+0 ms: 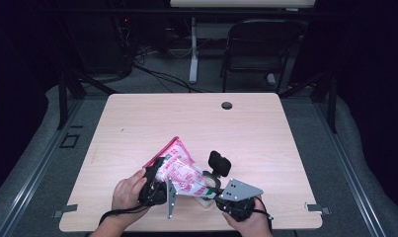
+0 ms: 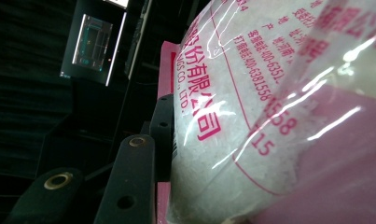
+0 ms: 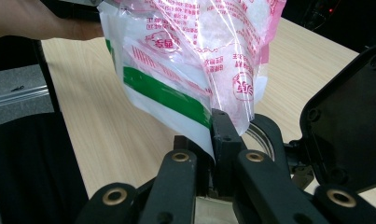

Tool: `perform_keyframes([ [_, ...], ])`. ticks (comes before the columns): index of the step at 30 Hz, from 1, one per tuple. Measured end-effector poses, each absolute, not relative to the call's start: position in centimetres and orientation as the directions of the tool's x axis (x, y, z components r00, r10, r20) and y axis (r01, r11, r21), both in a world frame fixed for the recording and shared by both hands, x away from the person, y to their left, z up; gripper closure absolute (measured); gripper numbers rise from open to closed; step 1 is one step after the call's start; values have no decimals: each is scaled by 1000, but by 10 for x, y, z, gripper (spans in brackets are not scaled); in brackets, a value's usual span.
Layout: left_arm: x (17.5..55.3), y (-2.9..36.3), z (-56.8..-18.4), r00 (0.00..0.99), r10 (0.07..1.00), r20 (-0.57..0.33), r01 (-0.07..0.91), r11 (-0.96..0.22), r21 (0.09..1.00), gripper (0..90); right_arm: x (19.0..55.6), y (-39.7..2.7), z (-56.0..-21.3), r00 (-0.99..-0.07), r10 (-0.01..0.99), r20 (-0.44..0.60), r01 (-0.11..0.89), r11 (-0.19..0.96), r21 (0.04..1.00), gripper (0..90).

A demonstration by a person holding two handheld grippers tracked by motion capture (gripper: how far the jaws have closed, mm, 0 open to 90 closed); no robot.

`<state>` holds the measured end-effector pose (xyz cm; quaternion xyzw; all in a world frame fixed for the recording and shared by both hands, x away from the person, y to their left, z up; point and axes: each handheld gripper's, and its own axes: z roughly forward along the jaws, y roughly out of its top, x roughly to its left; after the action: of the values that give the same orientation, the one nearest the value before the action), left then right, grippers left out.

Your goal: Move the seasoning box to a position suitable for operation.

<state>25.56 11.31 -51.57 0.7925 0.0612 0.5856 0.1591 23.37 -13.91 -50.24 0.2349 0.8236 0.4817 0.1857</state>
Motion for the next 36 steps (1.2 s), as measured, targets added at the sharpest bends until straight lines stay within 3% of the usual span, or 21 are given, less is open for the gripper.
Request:
perform_keyframes([
  [36,251,108,-515,287,238,928,-112,-954,279,673,240,-145,-508,-803,593,-55,244,413,877,900],
])
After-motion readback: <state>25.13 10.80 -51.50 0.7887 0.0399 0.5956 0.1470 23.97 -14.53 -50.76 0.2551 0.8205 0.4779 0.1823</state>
